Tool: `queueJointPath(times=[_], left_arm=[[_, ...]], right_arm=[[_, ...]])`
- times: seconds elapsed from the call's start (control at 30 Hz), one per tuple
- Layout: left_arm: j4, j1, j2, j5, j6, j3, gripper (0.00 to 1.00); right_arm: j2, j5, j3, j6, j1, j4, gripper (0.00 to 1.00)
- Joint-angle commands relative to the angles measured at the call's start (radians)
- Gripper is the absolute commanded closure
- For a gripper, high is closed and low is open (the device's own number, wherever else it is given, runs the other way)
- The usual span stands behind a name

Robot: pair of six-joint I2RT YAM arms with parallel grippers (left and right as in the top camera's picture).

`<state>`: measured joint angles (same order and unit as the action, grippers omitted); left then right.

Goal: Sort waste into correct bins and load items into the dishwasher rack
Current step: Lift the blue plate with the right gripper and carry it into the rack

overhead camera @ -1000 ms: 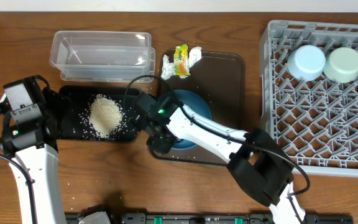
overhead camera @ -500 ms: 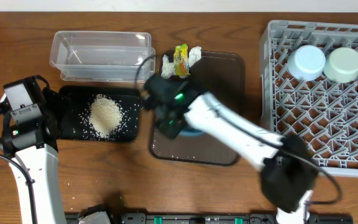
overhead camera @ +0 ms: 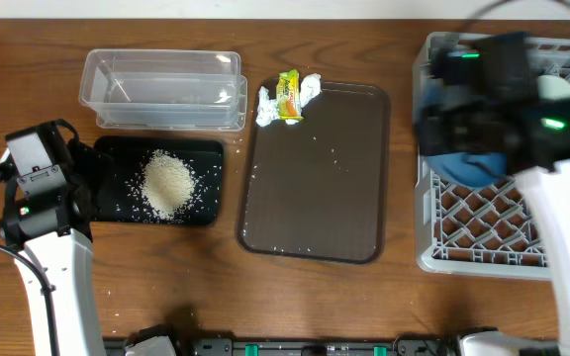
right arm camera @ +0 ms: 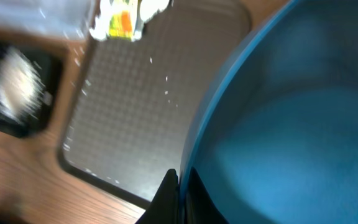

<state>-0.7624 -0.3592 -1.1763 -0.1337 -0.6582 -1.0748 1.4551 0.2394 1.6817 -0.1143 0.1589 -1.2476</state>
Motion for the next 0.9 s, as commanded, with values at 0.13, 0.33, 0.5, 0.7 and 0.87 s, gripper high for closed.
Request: queueJointPath(times=[0.13, 0.33, 0.5, 0.7, 0.87], left_arm=[[-0.004, -0.005, -0.006, -0.005, -0.01, -0.016, 0.09], [-0.004, -0.005, -0.006, -0.005, -0.01, -0.016, 0.08], [-0.004, -0.005, -0.006, -0.005, -0.01, -0.016, 0.08], [-0.004, -0.005, -0.006, -0.005, -0.009, -0.016, 0.08], [-0.004, -0.005, -0.006, -0.005, -0.01, -0.016, 0.09]], right_arm=[[-0.122, 0.517, -0.092, 0.101, -0.338, 0.018, 0.99], [-0.121, 0.974, -0.24, 0.324, -0.565, 0.072, 0.99], [-0.108, 1.173, -0.383, 0.358, -0.624, 0.18, 0.99], [-0.077, 1.135, -0.462, 0.357, -0.658, 0.224, 0.99], [-0.05, 1.016, -0.497, 0.355, -0.678, 0.223, 0.99]])
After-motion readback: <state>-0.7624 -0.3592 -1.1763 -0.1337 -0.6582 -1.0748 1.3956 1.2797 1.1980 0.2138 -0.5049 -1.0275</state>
